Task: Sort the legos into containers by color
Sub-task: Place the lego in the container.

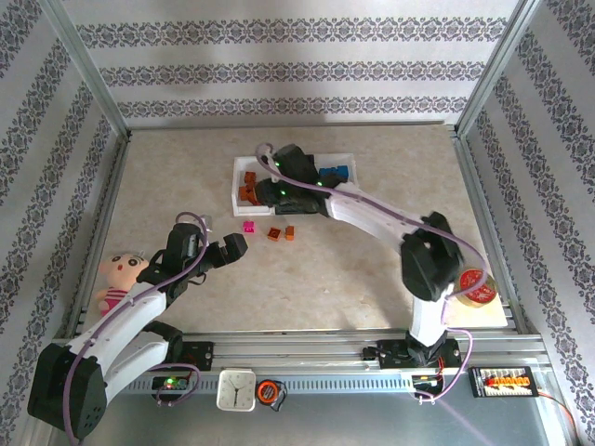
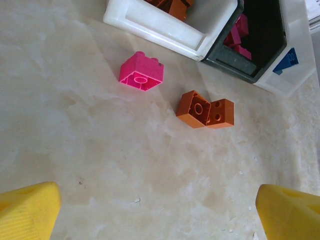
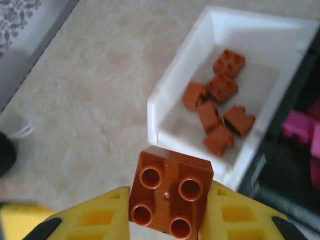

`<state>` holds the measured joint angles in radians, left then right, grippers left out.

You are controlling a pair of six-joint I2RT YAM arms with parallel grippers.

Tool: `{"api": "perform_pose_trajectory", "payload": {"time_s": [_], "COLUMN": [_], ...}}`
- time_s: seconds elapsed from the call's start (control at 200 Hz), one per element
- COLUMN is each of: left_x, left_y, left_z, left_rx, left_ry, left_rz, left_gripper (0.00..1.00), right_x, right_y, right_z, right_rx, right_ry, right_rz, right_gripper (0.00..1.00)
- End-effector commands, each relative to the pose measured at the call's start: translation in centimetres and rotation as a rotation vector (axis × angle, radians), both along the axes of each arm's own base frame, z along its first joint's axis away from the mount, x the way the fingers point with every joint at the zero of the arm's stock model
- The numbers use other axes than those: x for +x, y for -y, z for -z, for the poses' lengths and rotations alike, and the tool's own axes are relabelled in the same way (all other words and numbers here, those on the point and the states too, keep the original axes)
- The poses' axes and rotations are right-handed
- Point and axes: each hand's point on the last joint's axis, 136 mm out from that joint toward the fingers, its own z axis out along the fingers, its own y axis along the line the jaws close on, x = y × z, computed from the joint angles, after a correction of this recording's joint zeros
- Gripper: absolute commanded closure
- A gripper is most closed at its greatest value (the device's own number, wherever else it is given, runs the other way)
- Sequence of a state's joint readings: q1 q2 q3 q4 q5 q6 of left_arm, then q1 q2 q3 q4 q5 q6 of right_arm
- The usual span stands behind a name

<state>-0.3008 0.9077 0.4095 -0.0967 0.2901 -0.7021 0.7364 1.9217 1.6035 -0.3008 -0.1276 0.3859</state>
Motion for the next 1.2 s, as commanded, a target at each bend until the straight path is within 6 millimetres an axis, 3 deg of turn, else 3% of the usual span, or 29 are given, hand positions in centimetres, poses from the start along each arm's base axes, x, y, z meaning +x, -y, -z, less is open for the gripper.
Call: {"api": "perform_pose_trajectory", "payload": {"time_s": [0.0,0.12,0.275,0.33,0.435,0.545,0.665,0.789,1.199], "left_x": [-0.6,-0.7,-0.6,-0.5,0.0,1.0,2.8,4.8,11.2], "left_y": [-0.3,-0.3,-0.5,-0.5,-0.4,0.0,0.2,0.8,3.4], "left_z": [0.8,0.9,1.0,0.9,0.9,0.8,0.9,1.1,3.3], "left_rx": [-0.002,-0.001,0.018,0.031,0.047,0.06,0.088,0.143,0.441], "left_ry": [-0.033,-0.033,-0.027,-0.018,-0.004,-0.002,0.017,0.047,0.115], "left_rz": [-0.021,-0.018,-0.017,-0.009,0.009,0.027,0.026,0.037,0.082], "left_gripper": [0.0,0.0,0.0,0.0,0.0,0.01,0.11,0.3,0.37], "right_x": [2.8,5.7,8.0,8.4,9.0,9.1,8.2,6.4,0.8], "right_y": [-0.3,-1.7,-2.7,-2.7,-2.9,-2.7,-2.1,-0.5,7.3], "right_z": [2.7,3.4,3.8,4.2,3.9,2.7,0.9,0.1,1.1], "right_rx": [-0.075,-0.083,-0.098,-0.106,-0.091,-0.066,-0.038,-0.014,0.023], "right_ry": [-0.032,-0.022,-0.016,-0.027,-0.026,-0.016,0.013,0.026,-0.012], "right_rz": [0.057,0.095,0.13,0.141,0.15,0.151,0.141,0.142,0.199], "right_gripper": [0.74,0.73,0.68,0.62,0.39,0.3,0.27,0.26,0.24]}}
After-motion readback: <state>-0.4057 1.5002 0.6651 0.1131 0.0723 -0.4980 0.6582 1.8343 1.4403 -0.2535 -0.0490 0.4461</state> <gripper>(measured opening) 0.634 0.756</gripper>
